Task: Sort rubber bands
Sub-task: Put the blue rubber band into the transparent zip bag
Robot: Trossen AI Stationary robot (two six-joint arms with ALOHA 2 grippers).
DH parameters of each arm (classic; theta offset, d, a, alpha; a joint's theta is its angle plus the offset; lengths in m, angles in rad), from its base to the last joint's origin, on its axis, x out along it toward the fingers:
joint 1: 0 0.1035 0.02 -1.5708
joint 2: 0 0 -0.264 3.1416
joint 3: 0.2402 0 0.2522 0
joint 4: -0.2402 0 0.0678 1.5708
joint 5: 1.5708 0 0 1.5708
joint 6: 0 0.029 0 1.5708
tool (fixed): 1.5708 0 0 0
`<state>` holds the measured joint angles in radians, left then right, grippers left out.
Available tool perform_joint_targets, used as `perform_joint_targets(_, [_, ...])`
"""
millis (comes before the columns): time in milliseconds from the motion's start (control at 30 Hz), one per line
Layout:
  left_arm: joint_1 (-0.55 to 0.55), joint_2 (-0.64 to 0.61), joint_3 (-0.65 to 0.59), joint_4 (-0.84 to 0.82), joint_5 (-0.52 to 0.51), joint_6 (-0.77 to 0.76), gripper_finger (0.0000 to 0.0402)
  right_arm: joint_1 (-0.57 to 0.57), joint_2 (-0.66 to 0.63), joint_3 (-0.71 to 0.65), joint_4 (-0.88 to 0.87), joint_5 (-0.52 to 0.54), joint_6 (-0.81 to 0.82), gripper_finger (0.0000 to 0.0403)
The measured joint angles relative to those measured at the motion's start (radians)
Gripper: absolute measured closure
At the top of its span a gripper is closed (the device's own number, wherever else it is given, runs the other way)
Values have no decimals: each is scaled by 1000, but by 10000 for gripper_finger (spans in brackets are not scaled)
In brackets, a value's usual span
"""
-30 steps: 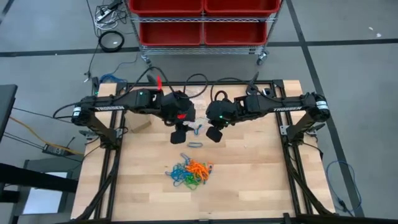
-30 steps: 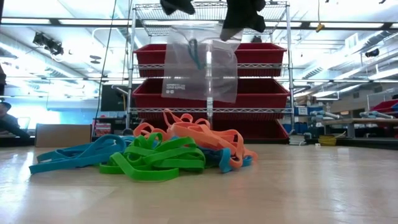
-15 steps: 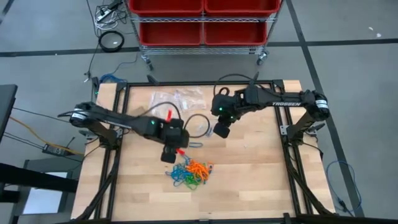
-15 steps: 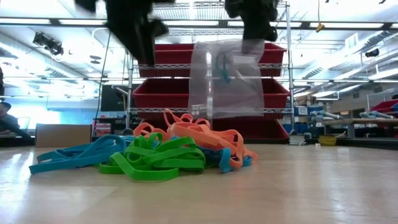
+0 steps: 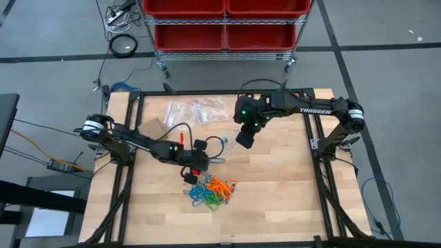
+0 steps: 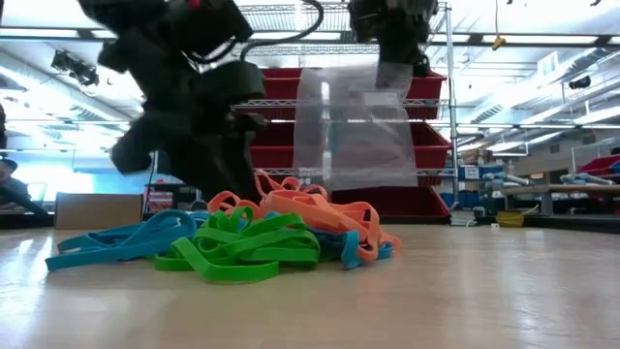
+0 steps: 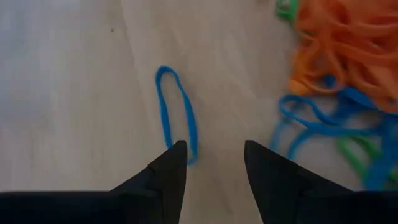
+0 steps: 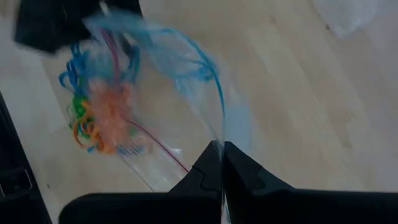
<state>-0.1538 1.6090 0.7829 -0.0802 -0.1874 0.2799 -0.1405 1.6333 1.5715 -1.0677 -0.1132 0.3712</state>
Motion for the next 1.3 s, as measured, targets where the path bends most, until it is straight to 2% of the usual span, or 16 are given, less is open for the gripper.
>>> perform_joint_targets(167, [36, 76, -2, 70, -2, 8, 231, -12, 0, -30, 62, -32, -10, 403])
perform_joint_targets(300, [78, 145, 24, 90, 71, 1, 234, -26, 0, -33, 40, -30, -10, 403])
perform_joint_targets(467, [101, 205, 73, 94, 89, 0, 248, -46, 0, -33, -27, 13, -16, 403])
perform_joint_targets(567, [112, 225, 106, 47, 123, 5, 282, -50, 0, -33, -51, 30, -19, 403])
perform_joint_targets(667, [114, 231, 111, 28, 147, 33, 351, -53, -7, -33, -64, 40, -24, 403])
perform_joint_targets(700, [114, 231, 112, 22, 155, 41, 374, -53, -10, -33, -64, 42, -24, 403])
perform_joint_targets(767, [114, 231, 112, 14, 168, 52, 390, -58, -18, -33, -85, 53, -25, 403])
perform_joint_targets(1000, [114, 217, 109, 2, 159, 31, 398, -96, -47, -33, -283, 197, 0, 403])
perform_joint_targets(1300, [115, 70, 97, -45, 98, 26, 400, -102, -68, -33, -297, 189, 3, 403])
